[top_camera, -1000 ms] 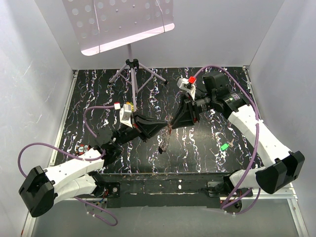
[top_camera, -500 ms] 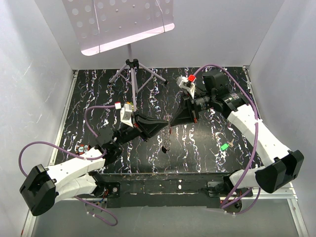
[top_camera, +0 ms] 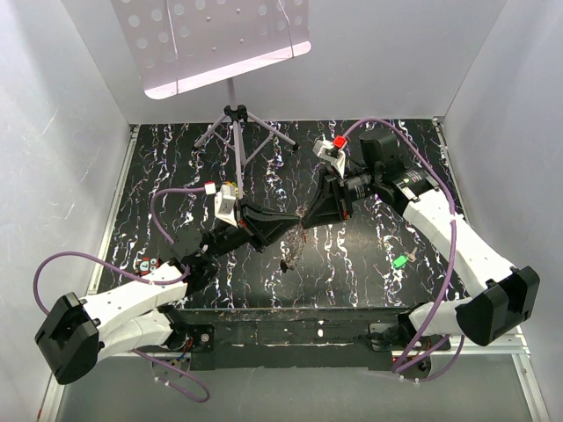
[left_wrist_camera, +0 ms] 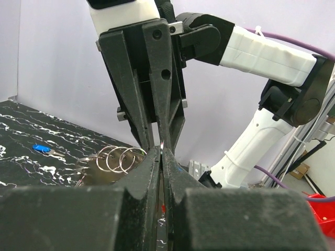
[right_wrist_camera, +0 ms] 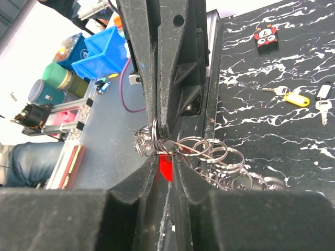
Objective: Put the keys on the keyring
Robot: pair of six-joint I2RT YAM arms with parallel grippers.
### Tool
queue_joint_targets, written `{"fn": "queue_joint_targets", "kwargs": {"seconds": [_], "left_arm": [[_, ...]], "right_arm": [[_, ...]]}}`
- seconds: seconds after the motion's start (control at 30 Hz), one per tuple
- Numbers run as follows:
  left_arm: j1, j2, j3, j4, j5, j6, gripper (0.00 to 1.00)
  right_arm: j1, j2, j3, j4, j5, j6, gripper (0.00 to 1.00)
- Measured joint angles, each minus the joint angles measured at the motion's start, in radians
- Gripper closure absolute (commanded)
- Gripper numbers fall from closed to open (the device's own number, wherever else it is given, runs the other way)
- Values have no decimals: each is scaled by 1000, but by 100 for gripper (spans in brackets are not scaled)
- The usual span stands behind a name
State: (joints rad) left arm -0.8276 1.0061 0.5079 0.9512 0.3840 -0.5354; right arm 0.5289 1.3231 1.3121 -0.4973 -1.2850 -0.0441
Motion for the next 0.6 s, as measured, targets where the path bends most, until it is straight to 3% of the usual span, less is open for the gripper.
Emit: {"fn": "queue_joint_targets", "kwargs": {"seconds": [0.17,0.6], "left_arm": [[0,-3,0,-4,-3,4,100],[0,-6,0,-9,-3,11,100]], "right_arm": [[3,-5,3,-48,4,-53,64],[3,-4,114,-167,14,-171,63]]}}
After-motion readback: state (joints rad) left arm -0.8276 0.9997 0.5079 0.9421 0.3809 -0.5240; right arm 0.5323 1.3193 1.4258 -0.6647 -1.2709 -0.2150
